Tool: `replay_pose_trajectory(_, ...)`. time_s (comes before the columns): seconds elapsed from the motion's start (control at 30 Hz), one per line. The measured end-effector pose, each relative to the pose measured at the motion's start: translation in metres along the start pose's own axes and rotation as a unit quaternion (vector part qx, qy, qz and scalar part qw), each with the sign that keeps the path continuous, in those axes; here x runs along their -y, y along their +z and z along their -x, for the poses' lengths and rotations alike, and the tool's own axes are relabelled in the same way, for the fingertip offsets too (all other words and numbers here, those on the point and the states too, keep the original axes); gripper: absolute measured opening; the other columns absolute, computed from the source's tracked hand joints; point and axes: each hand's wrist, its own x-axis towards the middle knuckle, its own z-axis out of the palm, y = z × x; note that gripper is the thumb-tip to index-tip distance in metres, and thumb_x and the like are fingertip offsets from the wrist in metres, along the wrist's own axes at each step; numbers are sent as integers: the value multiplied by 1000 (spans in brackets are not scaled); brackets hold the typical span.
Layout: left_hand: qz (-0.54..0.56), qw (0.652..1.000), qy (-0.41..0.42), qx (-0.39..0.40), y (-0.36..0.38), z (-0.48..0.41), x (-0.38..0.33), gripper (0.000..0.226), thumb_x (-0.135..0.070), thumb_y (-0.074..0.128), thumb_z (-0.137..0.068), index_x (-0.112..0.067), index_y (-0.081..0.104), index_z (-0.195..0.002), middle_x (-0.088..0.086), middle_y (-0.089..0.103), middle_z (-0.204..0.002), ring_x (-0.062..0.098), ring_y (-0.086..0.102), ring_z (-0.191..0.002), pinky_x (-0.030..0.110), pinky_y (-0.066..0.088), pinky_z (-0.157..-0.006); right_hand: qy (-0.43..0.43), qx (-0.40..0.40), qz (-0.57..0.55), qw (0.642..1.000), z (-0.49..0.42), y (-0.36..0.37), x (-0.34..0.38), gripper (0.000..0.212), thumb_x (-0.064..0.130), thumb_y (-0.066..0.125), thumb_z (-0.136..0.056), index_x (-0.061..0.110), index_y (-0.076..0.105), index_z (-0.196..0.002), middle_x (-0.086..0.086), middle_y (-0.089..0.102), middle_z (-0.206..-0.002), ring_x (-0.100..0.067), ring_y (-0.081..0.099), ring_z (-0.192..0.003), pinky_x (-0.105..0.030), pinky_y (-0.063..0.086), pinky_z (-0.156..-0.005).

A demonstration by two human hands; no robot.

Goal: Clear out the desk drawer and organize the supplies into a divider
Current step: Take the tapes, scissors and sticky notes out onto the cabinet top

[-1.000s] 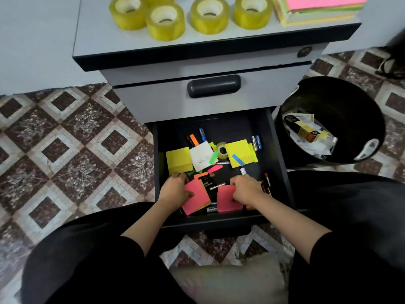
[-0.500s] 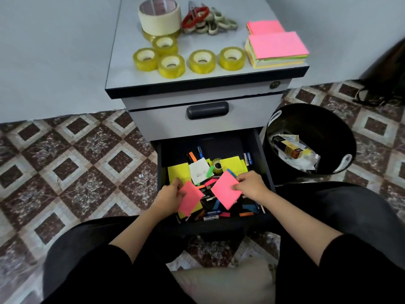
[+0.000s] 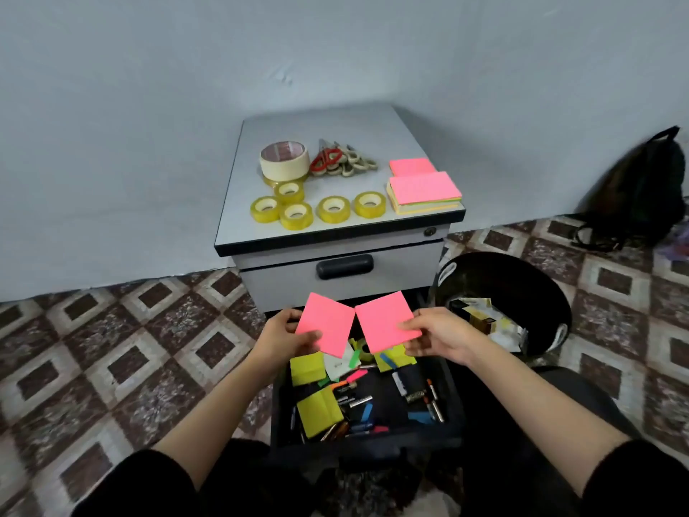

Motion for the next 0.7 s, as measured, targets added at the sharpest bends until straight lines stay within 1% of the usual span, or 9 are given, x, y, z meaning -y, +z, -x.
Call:
replay_pose_trajectory(0.1, 49, 999, 18, 6, 6, 5, -29, 20, 11, 61, -82, -7, 51, -83, 8, 62, -79, 13, 65, -61, 14, 51, -49, -21, 27, -42, 999, 14, -6, 19, 15, -4, 57, -86, 9, 53, -80, -4, 63, -53, -16, 60, -45, -30, 55, -54)
replay_pose_trajectory(0.23, 76, 996, 30, 39, 16, 13, -46, 8, 5, 57, -86, -3, 57, -88, 9, 63, -87, 17, 62, -78, 13, 53, -56, -48, 34, -104, 993, 24, -15, 28, 9, -1, 58, -87, 5, 58, -94, -7, 70, -65, -17, 63, -47, -32, 58, -54)
replay_pose_trajectory(0.3, 68, 996, 26, 44, 18, 16, -48, 4, 1, 58, -87, -2, 59, -85, 10, 62, -84, 15, 62, -72, 12, 52, -55, -56, 32, -131, 989, 27, -21, 29, 6, 0, 56, -89, 3, 59, -93, -8, 68, -64, -15, 61, -45, -32, 58, -53)
replay_pose_trajectory(0.4, 72, 997, 9, 32, 23, 18, -53, 8, -6, 59, -89, -3, 59, -81, 9, 59, -71, 8, 57, -52, 14, 48, -48, -65, 22, -151, 986, 31, -29, 29, 7, 1, 53, -91, 2, 57, -96, -9, 60, -69, -12, 58, -44, -31, 57, -52)
replay_pose_trajectory(0.47, 111, 994, -10, 18, 26, 18, -58, 7, -11, 59, -89, -7, 59, -84, 7, 61, -73, 12, 57, -61, 19, 47, -52, -71, 18, -154, 985, 33, -34, 29, 9, 1, 51, -91, 4, 56, -99, -9, 56, -72, -11, 57, -43, -31, 57, -52)
replay_pose_trajectory(0.53, 178, 983, -34, 19, 30, 19, -66, 8, -18, 56, -92, -10, 57, -91, 8, 63, -86, 18, 59, -78, 27, 49, -62, -78, 15, -158, 984, 35, -40, 32, 11, 1, 51, -91, 5, 55, -100, -8, 55, -72, -10, 56, -44, -30, 57, -52)
replay_pose_trajectory(0.57, 213, 976, -46, 28, 32, 20, -70, 10, -21, 52, -94, -11, 55, -95, 9, 63, -92, 20, 60, -83, 31, 51, -63, -81, 13, -159, 984, 36, -43, 34, 11, 1, 51, -91, 6, 55, -100, -7, 54, -72, -10, 56, -44, -30, 56, -52)
replay_pose_trajectory(0.63, 269, 959, -70, 49, 38, 22, -78, 17, -25, 47, -97, -10, 53, -103, 10, 62, -96, 23, 61, -86, 34, 56, -54, -87, 8, -162, 983, 39, -47, 39, 11, 1, 49, -91, 6, 55, -99, -7, 54, -73, -10, 56, -45, -31, 57, -52)
replay_pose_trajectory(0.7, 284, 953, -86, 54, 44, 24, -83, 20, -22, 47, -97, -6, 50, -107, 13, 60, -92, 24, 60, -82, 29, 55, -46, -91, 6, -165, 982, 41, -50, 43, 11, 1, 49, -92, 7, 54, -99, -7, 54, -74, -10, 56, -45, -31, 57, -52)
